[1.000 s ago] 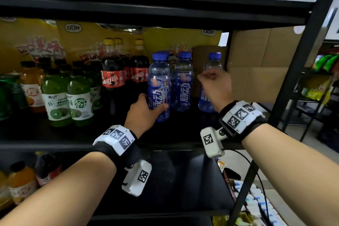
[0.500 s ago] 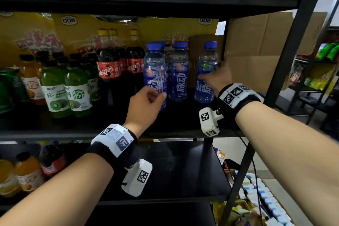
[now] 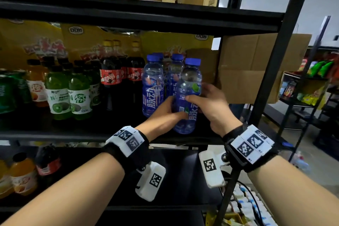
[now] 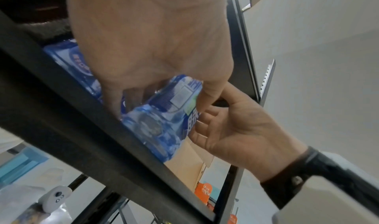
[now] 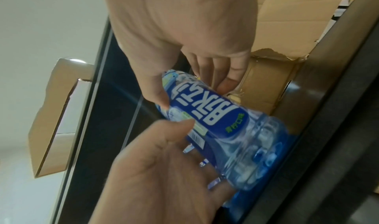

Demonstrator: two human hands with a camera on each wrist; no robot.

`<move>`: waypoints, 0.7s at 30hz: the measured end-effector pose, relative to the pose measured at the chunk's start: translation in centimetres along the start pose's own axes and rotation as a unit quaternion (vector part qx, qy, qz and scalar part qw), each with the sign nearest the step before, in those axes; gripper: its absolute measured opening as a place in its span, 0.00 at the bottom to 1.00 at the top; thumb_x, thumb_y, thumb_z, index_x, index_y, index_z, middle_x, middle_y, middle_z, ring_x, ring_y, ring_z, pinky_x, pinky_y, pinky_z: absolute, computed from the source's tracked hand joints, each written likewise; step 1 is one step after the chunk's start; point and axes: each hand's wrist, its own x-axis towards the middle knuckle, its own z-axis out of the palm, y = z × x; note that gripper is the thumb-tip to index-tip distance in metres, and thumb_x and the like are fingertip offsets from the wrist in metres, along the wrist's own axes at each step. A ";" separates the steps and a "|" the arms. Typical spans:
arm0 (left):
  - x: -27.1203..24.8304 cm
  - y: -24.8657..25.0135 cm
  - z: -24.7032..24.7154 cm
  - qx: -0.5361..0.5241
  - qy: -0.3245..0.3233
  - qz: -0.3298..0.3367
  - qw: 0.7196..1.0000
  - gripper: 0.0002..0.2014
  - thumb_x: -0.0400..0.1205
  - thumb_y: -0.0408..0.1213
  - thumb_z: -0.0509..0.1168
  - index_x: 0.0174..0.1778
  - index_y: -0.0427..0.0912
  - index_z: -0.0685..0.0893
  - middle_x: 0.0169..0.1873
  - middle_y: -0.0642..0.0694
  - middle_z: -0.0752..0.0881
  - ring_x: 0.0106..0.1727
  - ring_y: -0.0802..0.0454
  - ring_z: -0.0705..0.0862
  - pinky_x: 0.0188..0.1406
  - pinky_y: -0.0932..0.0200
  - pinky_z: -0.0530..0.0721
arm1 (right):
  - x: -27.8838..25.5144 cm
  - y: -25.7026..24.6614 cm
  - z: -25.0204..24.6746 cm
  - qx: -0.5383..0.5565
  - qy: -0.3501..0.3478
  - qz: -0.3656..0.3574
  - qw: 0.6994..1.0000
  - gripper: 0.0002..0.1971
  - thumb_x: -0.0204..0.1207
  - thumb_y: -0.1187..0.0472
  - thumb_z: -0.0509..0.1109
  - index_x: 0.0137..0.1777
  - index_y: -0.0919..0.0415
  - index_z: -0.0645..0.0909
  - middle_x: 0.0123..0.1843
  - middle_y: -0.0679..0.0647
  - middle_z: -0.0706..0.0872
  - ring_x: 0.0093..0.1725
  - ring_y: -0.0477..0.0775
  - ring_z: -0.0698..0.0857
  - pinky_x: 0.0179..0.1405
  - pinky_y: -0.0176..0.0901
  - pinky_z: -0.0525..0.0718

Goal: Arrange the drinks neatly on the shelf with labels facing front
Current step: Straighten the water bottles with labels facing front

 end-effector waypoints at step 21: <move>-2.7 4.2 -1.4 -0.118 0.029 0.053 0.991 0.22 0.76 0.29 0.81 0.65 0.43 0.85 0.55 0.48 0.94 0.56 0.54 0.93 0.52 0.62 0.89 | -1.0 -3.2 2.5 0.044 -0.106 -0.021 0.993 0.20 0.69 0.60 0.87 0.61 0.58 0.90 0.52 0.53 0.96 0.52 0.53 0.95 0.44 0.43 0.93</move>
